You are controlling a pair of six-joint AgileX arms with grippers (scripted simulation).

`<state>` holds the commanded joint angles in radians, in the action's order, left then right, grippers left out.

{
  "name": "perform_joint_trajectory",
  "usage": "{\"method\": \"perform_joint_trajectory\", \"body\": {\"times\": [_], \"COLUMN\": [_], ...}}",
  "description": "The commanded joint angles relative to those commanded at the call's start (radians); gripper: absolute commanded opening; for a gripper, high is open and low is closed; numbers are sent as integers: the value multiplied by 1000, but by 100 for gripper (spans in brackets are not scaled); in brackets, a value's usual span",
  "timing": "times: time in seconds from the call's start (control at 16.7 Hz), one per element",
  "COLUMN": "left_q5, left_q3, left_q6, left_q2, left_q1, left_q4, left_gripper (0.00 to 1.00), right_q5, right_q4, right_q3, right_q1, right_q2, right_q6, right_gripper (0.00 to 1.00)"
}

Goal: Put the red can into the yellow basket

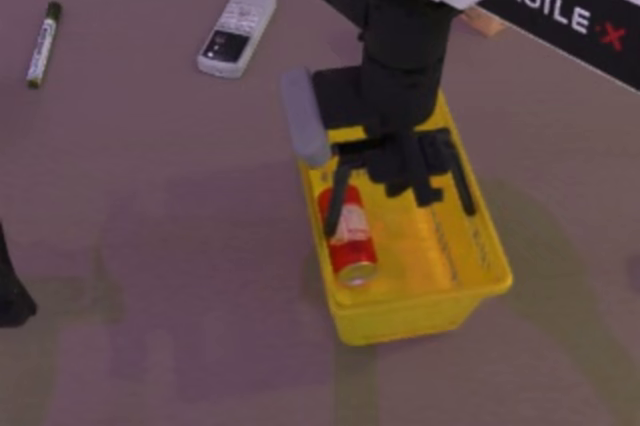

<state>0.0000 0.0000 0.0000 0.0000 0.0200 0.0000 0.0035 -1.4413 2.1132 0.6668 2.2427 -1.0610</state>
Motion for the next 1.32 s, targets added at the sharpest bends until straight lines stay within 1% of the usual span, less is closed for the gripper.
{"method": "perform_joint_trajectory", "body": {"times": [0.84, 0.96, 1.2, 1.32], "left_q5": [0, 0, 0, 0], "left_q3": [0, 0, 0, 0], "left_q6": [0, 0, 0, 0], "left_q2": [0, 0, 0, 0], "left_q1": [0, 0, 0, 0], "left_q4": [0, 0, 0, 0], "left_gripper": [100, 100, 100, 100], "right_q5": [0, 1, 0, 0], "right_q4": [-4, -43, -174, -195], "right_q3": [4, 43, 163, 184], "right_q1": [-1, -7, -25, -29], "right_q2": [2, 3, -6, -10], "right_q6": [-1, -10, -32, -37], "right_gripper": [0, 0, 0, 0]}}
